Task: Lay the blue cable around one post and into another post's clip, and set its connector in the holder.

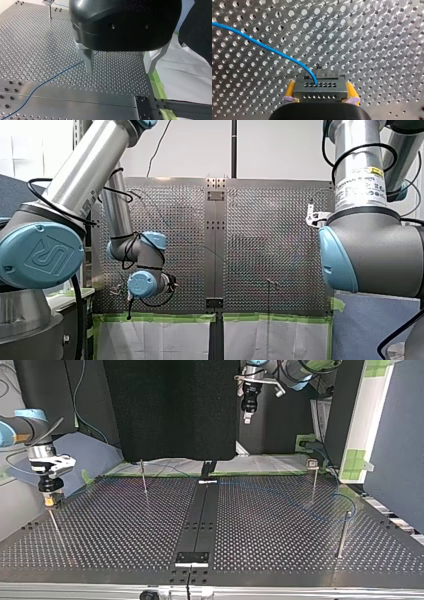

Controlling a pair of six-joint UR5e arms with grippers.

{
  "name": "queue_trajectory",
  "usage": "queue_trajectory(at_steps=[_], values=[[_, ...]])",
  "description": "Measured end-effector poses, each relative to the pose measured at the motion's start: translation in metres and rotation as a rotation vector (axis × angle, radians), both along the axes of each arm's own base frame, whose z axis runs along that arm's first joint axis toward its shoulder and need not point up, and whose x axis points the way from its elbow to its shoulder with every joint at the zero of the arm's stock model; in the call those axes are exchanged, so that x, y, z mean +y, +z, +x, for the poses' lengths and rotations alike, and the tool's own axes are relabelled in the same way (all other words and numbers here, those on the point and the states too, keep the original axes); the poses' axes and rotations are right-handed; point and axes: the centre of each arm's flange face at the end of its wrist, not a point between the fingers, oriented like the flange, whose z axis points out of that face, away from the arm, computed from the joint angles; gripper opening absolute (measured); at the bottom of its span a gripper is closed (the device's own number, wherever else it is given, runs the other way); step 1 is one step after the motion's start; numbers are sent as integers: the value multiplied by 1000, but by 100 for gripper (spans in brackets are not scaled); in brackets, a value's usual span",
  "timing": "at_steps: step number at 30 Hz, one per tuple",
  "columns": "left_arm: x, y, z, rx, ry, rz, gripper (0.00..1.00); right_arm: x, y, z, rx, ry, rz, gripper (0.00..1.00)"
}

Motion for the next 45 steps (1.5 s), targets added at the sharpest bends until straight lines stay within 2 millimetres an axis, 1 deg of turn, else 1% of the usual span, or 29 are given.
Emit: queue_trajectory(at_steps=[12, 21, 29, 45], values=[[2, -1, 0, 7, 4, 4, 100, -4, 5, -8, -8, -5, -5, 0], [3, -1, 1, 10, 9, 6, 100, -5, 6, -7, -5, 5, -5, 0], [4, -1, 2, 11, 11, 7, 100, -3, 4, -4, 9, 9, 5, 0], [4, -1, 2, 12, 9, 7, 100, -5, -1, -3, 12, 10, -5, 0]])
